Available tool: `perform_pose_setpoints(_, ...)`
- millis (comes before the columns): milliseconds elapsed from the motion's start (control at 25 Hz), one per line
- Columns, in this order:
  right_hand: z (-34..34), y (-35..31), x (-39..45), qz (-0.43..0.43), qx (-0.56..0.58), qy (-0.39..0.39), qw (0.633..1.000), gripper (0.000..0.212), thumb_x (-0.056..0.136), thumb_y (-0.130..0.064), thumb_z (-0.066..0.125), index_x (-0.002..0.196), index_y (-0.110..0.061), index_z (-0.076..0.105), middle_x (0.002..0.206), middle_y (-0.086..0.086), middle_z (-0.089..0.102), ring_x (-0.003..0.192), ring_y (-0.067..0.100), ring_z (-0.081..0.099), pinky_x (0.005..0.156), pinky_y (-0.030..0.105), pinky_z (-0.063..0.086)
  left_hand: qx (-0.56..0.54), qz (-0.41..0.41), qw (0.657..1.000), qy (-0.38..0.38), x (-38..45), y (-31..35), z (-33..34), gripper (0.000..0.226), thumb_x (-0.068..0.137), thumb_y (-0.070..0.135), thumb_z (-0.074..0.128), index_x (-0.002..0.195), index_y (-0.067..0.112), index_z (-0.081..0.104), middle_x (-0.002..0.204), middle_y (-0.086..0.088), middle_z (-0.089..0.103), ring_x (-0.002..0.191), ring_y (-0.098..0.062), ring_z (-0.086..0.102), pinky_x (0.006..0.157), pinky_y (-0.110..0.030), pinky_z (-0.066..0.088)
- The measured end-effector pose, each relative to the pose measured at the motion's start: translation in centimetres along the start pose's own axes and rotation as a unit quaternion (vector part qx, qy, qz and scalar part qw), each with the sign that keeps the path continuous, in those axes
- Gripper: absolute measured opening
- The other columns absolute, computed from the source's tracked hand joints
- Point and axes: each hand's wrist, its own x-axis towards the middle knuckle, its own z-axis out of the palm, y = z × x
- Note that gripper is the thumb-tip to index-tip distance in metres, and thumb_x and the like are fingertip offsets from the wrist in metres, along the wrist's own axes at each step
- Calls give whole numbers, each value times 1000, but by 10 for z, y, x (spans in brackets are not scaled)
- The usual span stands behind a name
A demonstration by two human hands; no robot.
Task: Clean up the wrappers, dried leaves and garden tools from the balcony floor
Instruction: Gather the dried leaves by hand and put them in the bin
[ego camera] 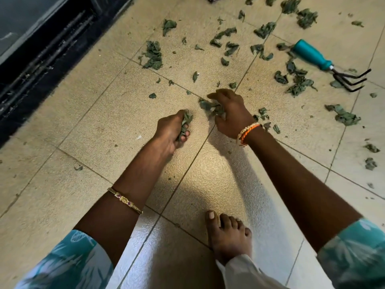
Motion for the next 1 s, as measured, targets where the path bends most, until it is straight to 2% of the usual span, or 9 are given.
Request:
perform_pose_setpoints(120, 16, 15, 18, -60, -155, -121, 979, 65, 84, 1, 53, 143, -17, 34, 155, 10, 16, 142, 35, 12, 109, 49, 30, -24, -10, 999, -23, 1, 2, -6, 19, 89, 29, 62, 75, 16, 60, 51, 6, 53, 40, -5, 42, 33, -15, 28)
perform_pose_setpoints(240, 30, 23, 14, -101, -105, -35, 989, 50, 84, 10, 47, 131, -7, 53, 142, 15, 44, 130, 36, 39, 95, 43, 45, -56, -21, 995, -79, 2, 2, -10, 26, 86, 21, 65, 62, 17, 74, 74, 1, 66, 55, -6, 51, 41, -15, 32)
perform_pose_setpoints(360, 26, 24, 7, -125, -39, 79, 988, 28, 75, 9, 53, 96, 3, 72, 101, 21, 69, 93, 37, 65, 77, 39, 52, -58, -18, 994, -95, 6, 1, -14, 20, 82, 25, 71, 63, 18, 74, 77, 3, 69, 63, -5, 53, 45, -13, 34)
perform_pose_setpoints(480, 4, 13, 2, 7, 109, 114, 988, 21, 77, 8, 62, 91, -4, 73, 91, 13, 72, 81, 19, 68, 78, 19, 53, -61, -18, 993, -96, 7, -1, -13, 21, 80, 35, 72, 69, 21, 60, 70, 6, 59, 54, -4, 44, 39, -13, 33)
perform_pose_setpoints(520, -4, 9, -2, 59, 159, 110, 979, 22, 78, 5, 65, 94, -8, 71, 89, 8, 72, 78, 9, 67, 72, 9, 49, -51, -14, 995, -86, 7, -3, -11, 24, 79, 37, 73, 68, 22, 57, 67, 6, 57, 51, -5, 42, 38, -14, 33)
perform_pose_setpoints(600, -14, -2, -14, 111, 240, 101, 959, 30, 77, -1, 71, 101, -17, 65, 83, 0, 71, 73, -3, 64, 61, 1, 44, -19, -5, 997, -70, 6, -7, -7, 28, 79, 39, 73, 68, 22, 54, 59, 7, 55, 45, -6, 40, 37, -18, 31)
perform_pose_setpoints(720, -5, -28, -39, 101, 225, 84, 965, 24, 76, -3, 73, 97, -15, 69, 80, -3, 69, 69, 0, 62, 63, 10, 48, 31, -10, 997, -71, -6, -13, 10, 32, 87, 45, 58, 69, 19, 57, 54, 4, 55, 39, -8, 40, 37, -19, 30)
perform_pose_setpoints(840, 17, -44, -61, 90, 167, 116, 975, 21, 73, 7, 66, 87, -6, 73, 84, 9, 68, 75, 19, 62, 72, 29, 50, 40, -18, 997, -60, -21, -17, 33, 45, 87, 56, 47, 67, 17, 56, 51, 2, 52, 39, -13, 43, 39, -19, 31)
perform_pose_setpoints(1000, 17, -39, -73, 84, 142, 125, 978, 25, 71, 7, 59, 87, -6, 73, 82, 15, 65, 75, 27, 59, 70, 26, 44, 87, 8, 996, -14, -31, -23, 54, 47, 93, 52, 43, 75, 14, 63, 74, -7, 67, 70, -23, 64, 64, -34, 52)
